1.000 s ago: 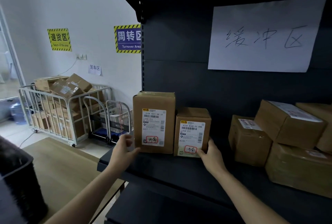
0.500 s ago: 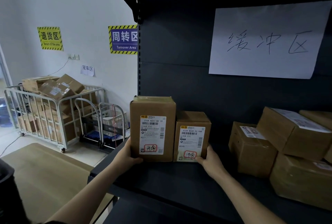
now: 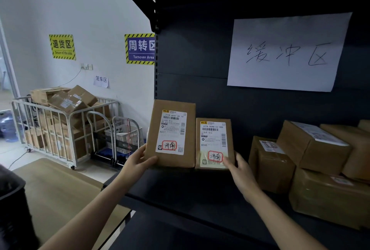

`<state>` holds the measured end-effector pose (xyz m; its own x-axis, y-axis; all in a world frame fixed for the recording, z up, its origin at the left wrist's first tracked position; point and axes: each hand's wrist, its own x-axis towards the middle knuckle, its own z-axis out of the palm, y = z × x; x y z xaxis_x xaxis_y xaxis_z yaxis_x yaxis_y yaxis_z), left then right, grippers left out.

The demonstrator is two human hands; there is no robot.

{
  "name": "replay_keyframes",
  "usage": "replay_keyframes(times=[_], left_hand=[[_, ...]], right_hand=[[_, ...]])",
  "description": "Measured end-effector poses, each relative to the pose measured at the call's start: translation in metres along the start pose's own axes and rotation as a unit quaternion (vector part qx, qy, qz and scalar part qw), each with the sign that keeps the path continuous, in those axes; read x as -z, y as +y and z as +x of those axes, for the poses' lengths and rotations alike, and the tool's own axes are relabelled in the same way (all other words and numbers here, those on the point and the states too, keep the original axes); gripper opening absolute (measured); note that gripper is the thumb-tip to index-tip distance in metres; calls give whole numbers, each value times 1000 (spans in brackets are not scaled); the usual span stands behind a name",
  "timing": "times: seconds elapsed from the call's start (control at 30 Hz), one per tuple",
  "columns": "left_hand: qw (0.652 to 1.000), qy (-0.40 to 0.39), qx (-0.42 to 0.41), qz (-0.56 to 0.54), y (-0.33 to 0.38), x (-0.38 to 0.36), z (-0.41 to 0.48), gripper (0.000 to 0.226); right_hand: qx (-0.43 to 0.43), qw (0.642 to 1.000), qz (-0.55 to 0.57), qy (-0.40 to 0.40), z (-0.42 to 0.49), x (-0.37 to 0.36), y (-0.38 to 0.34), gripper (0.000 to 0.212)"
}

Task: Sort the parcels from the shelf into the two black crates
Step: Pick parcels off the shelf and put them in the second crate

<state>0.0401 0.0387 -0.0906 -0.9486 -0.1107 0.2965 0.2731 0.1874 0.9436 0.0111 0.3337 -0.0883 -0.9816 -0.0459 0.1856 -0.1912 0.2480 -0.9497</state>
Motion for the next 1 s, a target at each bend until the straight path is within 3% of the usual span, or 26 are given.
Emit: replay_keyframes(times=[0.5,1.0], left_hand=[[997,70,-10,27,37,-4,-81,40],[975,202,4,89,54,84,-162,37]], right_hand=[[62,996,16,-55,-52,4,-17,41],[98,982,38,-160,-75,-96,-45,10]])
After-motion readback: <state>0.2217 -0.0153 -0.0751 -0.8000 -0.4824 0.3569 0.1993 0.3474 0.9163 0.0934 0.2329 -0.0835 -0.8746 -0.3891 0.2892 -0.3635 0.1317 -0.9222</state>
